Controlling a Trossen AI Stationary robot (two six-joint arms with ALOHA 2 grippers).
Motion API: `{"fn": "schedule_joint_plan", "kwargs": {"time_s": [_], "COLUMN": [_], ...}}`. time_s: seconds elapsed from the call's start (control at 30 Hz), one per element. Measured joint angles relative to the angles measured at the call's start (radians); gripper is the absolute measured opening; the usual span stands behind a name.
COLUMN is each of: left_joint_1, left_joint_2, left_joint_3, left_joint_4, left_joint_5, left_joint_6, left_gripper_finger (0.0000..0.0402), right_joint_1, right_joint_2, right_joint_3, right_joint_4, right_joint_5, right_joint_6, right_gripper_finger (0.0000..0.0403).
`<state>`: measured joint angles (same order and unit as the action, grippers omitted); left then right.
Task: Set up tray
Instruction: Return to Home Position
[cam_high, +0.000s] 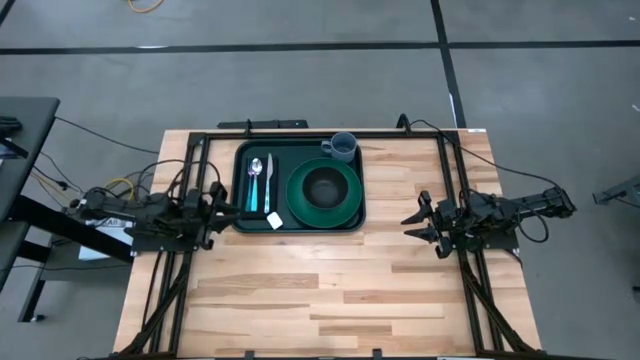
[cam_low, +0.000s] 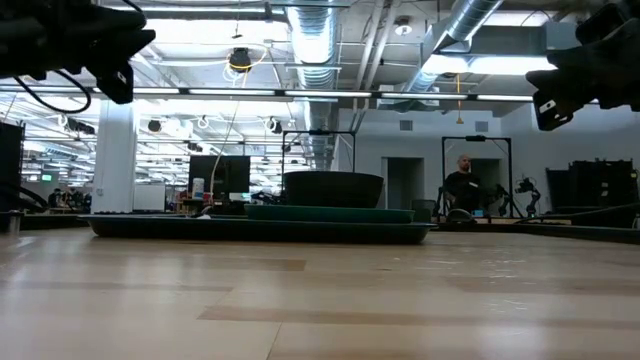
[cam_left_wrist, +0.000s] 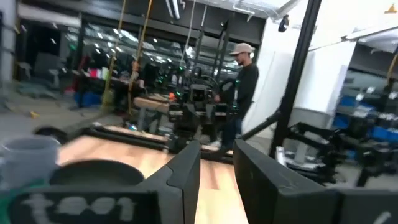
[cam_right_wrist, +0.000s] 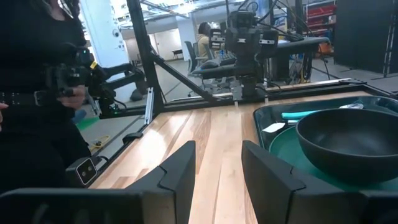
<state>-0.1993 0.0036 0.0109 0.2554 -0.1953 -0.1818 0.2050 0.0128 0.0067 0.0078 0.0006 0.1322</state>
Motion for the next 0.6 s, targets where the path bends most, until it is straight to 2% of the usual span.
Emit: {"fn": "schedule_joint_plan", "kwargs": {"time_s": [0.2, 0.37, 0.47, 0.6], "left_joint_1": [0.097, 0.188, 0.22, 0.229], "left_joint_2": [0.0, 0.0, 0.001, 0.001], "left_joint_3": [0.0, 0.0, 0.0, 0.006], "left_joint_4": [-0.022, -0.178, -0.216, -0.237], "left_joint_5": [0.069, 0.154, 0.236, 0.24], "left_joint_6": [0.09, 0.11, 0.117, 0.159], "left_gripper_finger": [0.0084, 0.0084, 0.0084, 0.0084], "right_joint_1": [0.0, 0.0, 0.0, 0.0], "right_joint_2": [0.0, 0.0, 0.0, 0.0], "right_joint_3": [0.0, 0.0, 0.0, 0.0], "right_joint_4": [0.0, 0.0, 0.0, 0.0], "right_joint_5": [0.0, 0.0, 0.0, 0.0], "right_joint_6": [0.0, 0.0, 0.0, 0.0], "right_gripper_finger": [0.0122, 0.0122, 0.0122, 0.0122]}}
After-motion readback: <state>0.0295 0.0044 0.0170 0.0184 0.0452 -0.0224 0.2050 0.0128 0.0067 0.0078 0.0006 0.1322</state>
